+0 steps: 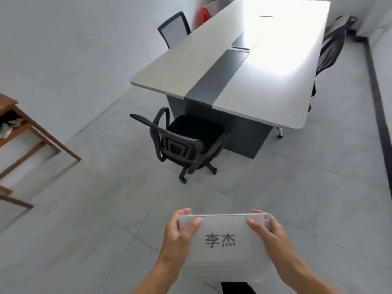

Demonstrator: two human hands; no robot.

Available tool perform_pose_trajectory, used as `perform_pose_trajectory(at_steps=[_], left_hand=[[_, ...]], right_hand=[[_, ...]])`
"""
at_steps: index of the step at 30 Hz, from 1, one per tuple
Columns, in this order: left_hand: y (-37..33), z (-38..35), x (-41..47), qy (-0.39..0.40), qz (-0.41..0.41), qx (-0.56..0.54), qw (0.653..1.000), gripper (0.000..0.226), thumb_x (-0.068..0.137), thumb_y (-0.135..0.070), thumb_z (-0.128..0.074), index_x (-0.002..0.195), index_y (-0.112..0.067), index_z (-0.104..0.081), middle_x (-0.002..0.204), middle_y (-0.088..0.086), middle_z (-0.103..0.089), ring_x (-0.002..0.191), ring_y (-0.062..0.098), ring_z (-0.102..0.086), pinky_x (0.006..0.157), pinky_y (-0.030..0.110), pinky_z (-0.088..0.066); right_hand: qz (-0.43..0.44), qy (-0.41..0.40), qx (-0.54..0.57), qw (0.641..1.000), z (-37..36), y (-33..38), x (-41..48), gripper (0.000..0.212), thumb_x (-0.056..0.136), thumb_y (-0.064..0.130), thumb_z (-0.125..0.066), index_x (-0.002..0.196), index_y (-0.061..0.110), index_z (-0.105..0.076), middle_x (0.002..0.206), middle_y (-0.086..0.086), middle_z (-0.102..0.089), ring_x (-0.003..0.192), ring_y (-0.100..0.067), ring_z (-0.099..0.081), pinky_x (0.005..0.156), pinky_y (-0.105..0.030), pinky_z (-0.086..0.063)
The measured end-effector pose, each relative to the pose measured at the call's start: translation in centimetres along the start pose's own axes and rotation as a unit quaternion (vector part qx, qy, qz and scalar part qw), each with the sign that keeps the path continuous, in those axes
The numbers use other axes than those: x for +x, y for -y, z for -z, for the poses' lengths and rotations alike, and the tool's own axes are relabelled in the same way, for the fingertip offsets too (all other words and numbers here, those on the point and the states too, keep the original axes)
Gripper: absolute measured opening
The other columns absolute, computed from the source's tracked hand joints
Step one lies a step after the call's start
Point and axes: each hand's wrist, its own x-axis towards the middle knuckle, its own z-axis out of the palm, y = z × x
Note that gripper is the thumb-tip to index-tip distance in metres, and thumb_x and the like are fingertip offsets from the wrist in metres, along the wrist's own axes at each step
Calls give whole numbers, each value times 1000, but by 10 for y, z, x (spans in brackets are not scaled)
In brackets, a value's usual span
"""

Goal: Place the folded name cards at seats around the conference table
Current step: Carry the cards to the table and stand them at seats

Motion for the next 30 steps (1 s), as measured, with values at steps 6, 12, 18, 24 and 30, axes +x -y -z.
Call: perform_pose_trajectory(at_steps=[6,12,18,24,30], left_hand=[[-72,-78,109,32,-28,64,997,47,65,-36,-73,108,-22,-59,92,13,-71,79,25,-72,64,35,-59],[-131,-139,196,78,-77,109,988,50,61,-32,-80,107,-29,-59,101,12,-65,83,25,-70,68,35,-60],[-183,-202,295,155,-91,134,974,55,62,-30,-81,111,-27,-55,102,9,-66,83,18,-71,66,27,-57],[-223,-264,397,216,-95,144,961,60,58,-38,-84,110,-32,-56,100,8,-69,91,22,-70,82,43,-58],[-273,-322,500,271,-110,169,941,56,55,-59,-81,102,-40,-58,103,5,-71,96,22,-69,87,47,-56]], right_hand=[[8,-16,14,1000,47,62,109,54,60,45,-73,110,32,-58,102,-9,-70,86,-24,-72,69,-39,-60],[56,-17,-7,998,91,130,194,57,60,24,-73,114,30,-53,101,-13,-65,88,-28,-68,65,-30,-59],[78,-64,-20,995,132,170,279,57,68,7,-73,115,32,-53,103,-12,-65,90,-26,-67,68,-33,-61],[74,-147,35,986,158,211,363,54,58,40,-75,110,33,-60,98,-3,-72,84,-11,-70,69,-22,-53],[47,-228,94,968,180,261,456,65,55,65,-63,93,12,-67,84,-10,-71,78,-24,-67,71,-39,-52]])
